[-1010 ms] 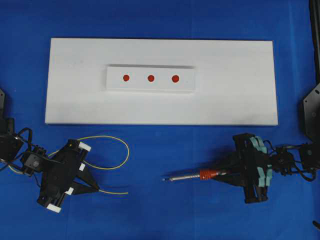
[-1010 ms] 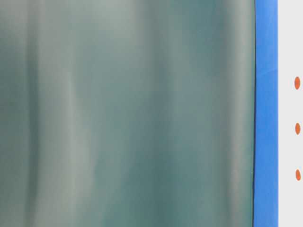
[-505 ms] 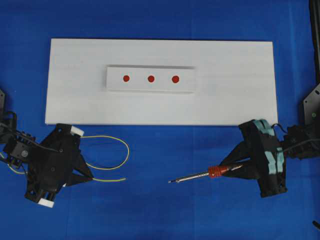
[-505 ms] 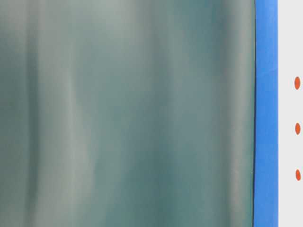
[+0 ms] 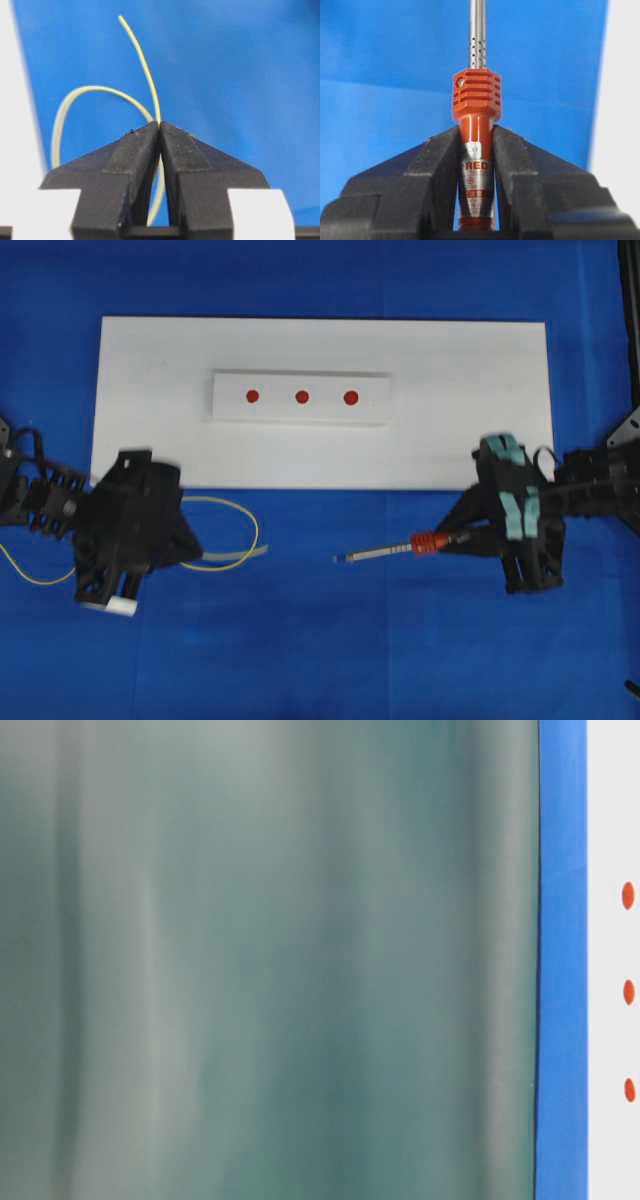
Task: Touch the tip of the soldering iron to the tip of the solder at the mark.
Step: 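Lift both tools and carry them over the red-dot strip, then bring the iron tip to the solder tip at the left red dot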
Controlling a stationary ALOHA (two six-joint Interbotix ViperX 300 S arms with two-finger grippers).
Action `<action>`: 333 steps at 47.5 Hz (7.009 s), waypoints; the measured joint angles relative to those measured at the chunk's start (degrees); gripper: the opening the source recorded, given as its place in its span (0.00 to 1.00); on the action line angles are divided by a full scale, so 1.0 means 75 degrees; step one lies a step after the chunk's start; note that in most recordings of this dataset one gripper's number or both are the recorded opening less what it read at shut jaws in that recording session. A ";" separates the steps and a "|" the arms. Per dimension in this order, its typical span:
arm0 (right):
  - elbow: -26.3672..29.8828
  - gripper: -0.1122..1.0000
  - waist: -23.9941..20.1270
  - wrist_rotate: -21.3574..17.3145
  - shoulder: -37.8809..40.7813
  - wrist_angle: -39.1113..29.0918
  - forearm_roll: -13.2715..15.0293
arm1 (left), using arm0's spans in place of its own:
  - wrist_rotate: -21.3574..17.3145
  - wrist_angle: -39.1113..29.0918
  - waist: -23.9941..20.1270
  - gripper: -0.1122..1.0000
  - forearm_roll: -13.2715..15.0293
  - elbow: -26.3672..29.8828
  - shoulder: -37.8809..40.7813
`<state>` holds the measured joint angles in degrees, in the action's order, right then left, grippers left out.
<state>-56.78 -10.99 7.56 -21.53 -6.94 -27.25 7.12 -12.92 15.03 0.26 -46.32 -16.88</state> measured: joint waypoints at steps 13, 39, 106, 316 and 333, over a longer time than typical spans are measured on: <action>0.0281 0.16 0.1840 -0.0012 -0.0012 -0.0938 0.0469 | -0.0105 -0.0973 -0.1406 0.13 0.0000 0.0516 0.0223; 0.0891 0.16 0.3410 -0.0035 0.0398 -0.1371 0.1102 | -0.0492 -0.2051 -0.2789 0.13 -0.0059 0.1324 0.0773; 0.0937 0.16 0.3422 -0.0035 0.0527 -0.1430 0.1125 | 0.0082 -0.1746 -0.3117 0.13 -0.0059 0.0563 0.1008; 0.3961 0.16 0.3281 -0.0070 0.3633 -0.2789 0.1922 | 0.0047 -0.2180 -0.3164 0.13 -0.0059 0.0844 0.1395; 0.3961 0.16 0.3281 -0.0070 0.3633 -0.2789 0.1910 | 0.0047 -0.2203 -0.3176 0.13 -0.0059 0.0844 0.1395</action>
<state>-27.07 13.62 7.03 5.71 -27.86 -12.92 7.47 -29.44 -8.79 -0.18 -39.99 -6.42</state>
